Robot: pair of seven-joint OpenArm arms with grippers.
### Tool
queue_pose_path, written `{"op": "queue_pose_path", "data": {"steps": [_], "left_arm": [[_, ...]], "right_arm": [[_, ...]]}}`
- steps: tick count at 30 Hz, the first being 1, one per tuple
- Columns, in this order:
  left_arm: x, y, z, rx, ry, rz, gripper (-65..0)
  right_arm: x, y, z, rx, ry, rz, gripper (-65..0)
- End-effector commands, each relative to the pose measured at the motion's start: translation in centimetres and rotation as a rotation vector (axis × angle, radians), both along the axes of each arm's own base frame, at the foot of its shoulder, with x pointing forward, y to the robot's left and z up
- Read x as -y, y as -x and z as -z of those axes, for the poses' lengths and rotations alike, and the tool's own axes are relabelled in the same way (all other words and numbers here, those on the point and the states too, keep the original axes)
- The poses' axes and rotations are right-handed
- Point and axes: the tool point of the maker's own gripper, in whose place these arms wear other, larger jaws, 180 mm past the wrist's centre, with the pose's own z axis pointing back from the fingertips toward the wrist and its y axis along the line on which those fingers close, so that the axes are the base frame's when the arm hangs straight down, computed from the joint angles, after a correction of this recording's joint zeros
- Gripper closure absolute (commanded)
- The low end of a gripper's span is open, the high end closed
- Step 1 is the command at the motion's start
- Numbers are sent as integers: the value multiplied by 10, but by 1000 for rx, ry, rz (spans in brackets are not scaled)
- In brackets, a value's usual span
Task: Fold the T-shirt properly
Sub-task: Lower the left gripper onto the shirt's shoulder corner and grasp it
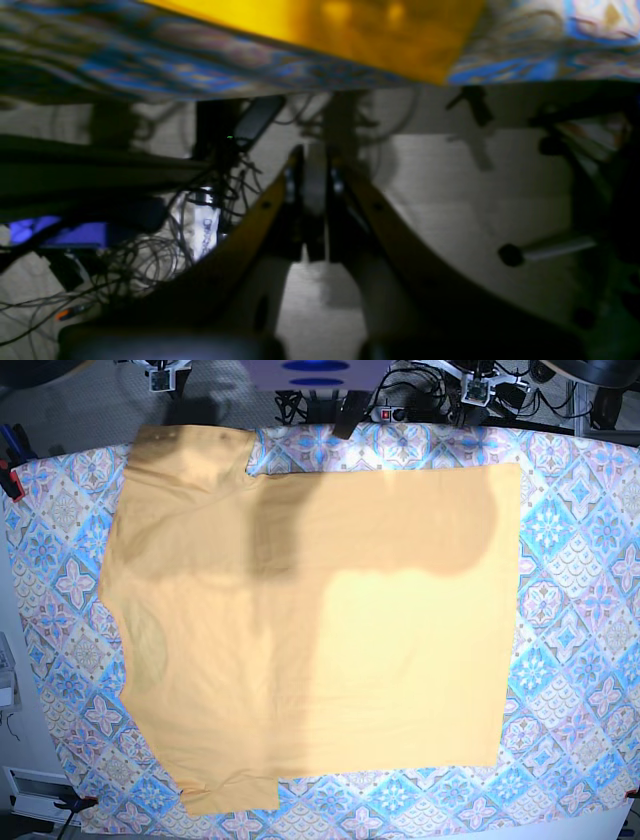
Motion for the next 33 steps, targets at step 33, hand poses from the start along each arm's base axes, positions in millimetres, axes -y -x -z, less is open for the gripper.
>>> {"op": "queue_pose_path", "data": {"steps": [33], "left_arm": [[-52,-83,-24,-81,531,-463,-32]], "right_arm": [[7,-31,-24,46,29,-6,0]]}}
